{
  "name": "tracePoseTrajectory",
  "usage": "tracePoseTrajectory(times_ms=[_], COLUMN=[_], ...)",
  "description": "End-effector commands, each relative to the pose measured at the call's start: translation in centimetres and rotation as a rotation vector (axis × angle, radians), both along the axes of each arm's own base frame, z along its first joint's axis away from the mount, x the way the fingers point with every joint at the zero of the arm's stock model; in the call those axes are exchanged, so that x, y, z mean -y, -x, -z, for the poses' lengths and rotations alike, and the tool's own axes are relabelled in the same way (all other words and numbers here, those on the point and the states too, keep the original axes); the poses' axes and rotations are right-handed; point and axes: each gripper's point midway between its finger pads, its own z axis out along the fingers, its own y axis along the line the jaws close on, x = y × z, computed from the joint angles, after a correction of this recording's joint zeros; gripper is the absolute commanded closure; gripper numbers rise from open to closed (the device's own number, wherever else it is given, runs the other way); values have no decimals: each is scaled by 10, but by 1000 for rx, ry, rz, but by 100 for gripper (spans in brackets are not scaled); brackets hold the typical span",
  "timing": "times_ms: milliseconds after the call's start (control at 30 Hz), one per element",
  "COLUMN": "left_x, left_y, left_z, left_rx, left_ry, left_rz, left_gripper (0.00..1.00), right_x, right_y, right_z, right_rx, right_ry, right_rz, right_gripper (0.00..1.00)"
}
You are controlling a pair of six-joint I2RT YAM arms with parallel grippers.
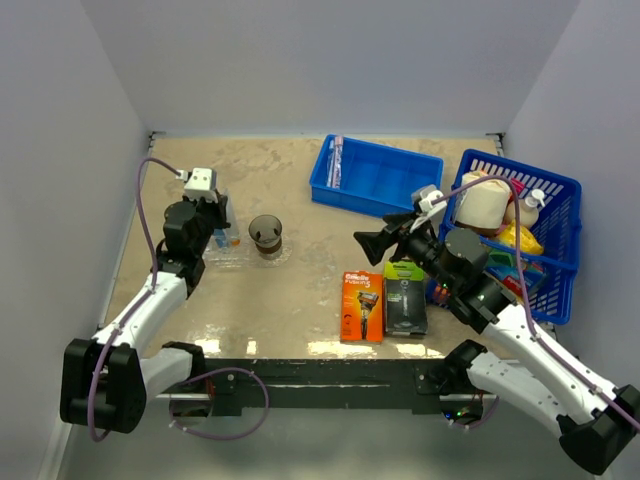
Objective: Prepare toiletry sets of a toothbrush and toothpaste on the tray
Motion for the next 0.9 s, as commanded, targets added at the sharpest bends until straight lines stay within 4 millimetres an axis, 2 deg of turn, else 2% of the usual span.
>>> tracePoseTrajectory(times_ms=[0, 100, 200, 400, 567, 867], left_x=[-2, -2, -2, -1, 2, 7], left_y=[-7, -6, -4, -1, 0, 3], left_z=[-30, -29, -30, -36, -38, -49], left_rx=[87, 80, 80, 97, 101, 118], left_ry=[5, 11, 19, 24, 26, 28], left_rz=[-4, -8, -6, -4, 17, 47], left_gripper=[95, 88, 75, 66, 61, 44], right_x=[3, 4, 5, 7, 7, 6], right_y=[1, 2, 2, 3, 3, 3], right_z=[-12, -12, -11, -12, -12, -12], right_rx=[37, 38, 37, 38, 36, 32], right_ry=[-28, -27, -26, -30, -30, -28], right_rz=[11, 12, 17, 20, 19, 16], right_gripper=[11, 11, 11, 11, 11, 11])
